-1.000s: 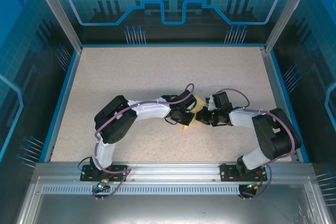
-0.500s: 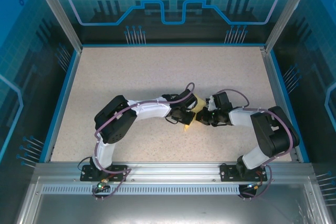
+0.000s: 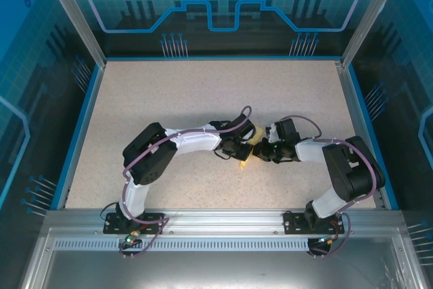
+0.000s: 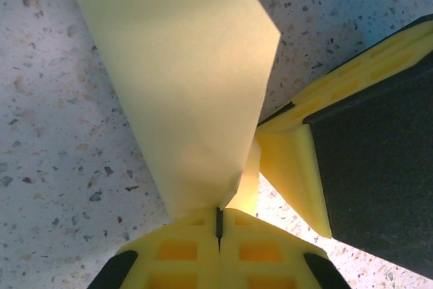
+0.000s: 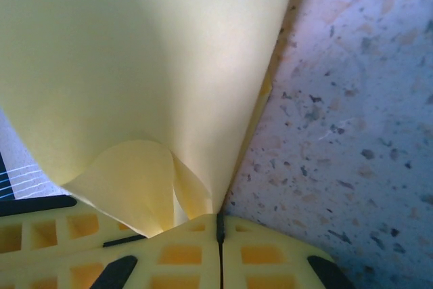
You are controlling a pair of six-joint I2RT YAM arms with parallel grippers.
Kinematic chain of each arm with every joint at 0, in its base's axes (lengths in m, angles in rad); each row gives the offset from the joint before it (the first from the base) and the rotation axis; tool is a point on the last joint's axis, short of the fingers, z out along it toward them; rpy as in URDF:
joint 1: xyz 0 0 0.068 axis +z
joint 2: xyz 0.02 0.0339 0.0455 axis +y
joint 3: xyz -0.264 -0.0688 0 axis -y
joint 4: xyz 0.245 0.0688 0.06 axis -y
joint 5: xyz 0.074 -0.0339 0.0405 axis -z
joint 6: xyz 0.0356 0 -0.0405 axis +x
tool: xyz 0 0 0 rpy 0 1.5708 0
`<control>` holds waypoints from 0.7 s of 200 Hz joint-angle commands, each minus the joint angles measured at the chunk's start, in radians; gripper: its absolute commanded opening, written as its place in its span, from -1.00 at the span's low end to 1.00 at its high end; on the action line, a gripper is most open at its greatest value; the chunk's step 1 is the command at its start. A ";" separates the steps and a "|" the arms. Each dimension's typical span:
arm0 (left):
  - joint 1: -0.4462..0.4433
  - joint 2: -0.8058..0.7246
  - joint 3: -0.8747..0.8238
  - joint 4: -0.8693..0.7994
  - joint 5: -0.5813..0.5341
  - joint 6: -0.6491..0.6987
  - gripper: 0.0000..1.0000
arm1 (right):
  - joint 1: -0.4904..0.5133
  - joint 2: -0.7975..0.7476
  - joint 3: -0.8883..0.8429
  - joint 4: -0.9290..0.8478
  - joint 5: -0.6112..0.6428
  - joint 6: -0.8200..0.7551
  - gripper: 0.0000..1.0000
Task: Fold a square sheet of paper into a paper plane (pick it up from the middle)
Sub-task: Fold the wing for the fifth time at the center of the table.
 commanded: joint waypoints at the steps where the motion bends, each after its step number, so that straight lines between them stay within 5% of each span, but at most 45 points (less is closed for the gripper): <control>1: -0.009 0.019 0.032 0.013 0.040 -0.002 -0.93 | 0.005 0.048 -0.017 0.044 0.007 0.009 -0.88; 140: 0.024 0.039 0.010 0.036 0.047 -0.021 -0.93 | -0.007 -0.092 -0.033 -0.053 -0.004 -0.014 -0.80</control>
